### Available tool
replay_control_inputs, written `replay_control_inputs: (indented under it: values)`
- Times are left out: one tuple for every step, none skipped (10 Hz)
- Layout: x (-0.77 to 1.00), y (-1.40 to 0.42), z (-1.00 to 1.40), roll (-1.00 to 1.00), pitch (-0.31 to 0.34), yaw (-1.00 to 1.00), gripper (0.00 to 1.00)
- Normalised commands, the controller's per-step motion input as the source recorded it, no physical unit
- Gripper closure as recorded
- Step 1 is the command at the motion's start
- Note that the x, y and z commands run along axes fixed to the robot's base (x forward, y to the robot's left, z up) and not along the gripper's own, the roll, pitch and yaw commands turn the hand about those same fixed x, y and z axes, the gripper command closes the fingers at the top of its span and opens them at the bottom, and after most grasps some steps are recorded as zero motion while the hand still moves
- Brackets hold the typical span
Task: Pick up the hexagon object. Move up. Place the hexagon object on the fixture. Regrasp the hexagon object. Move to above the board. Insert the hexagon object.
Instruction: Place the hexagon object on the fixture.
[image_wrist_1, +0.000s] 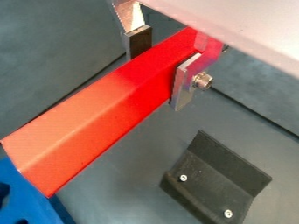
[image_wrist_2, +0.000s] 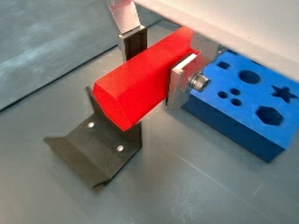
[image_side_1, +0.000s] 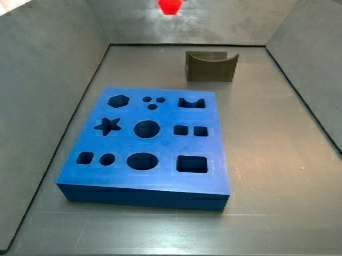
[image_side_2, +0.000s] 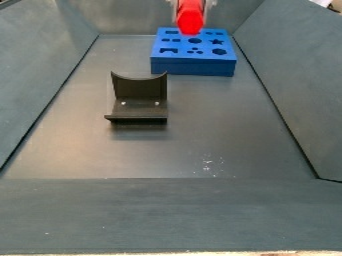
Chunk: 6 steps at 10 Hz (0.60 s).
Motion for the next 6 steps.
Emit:
replay_control_inputs:
  values:
    - [1.0,0.42,-0.11,-1.0,0.199,0.26,1.0]
    - [1.0,0.33,-0.07,-1.0,0.22,0.22,1.0]
    - [1.0,0.28,-0.06,-1.0,0.239,0.19,1.0]
    - [1.0,0.24,-0.06,-1.0,0.255,0.13,1.0]
    - [1.0,0.2,-0.05,-1.0,0.273,0.09,1.0]
    - [1.0,0.18,-0.04,-1.0,0.285,0.06,1.0]
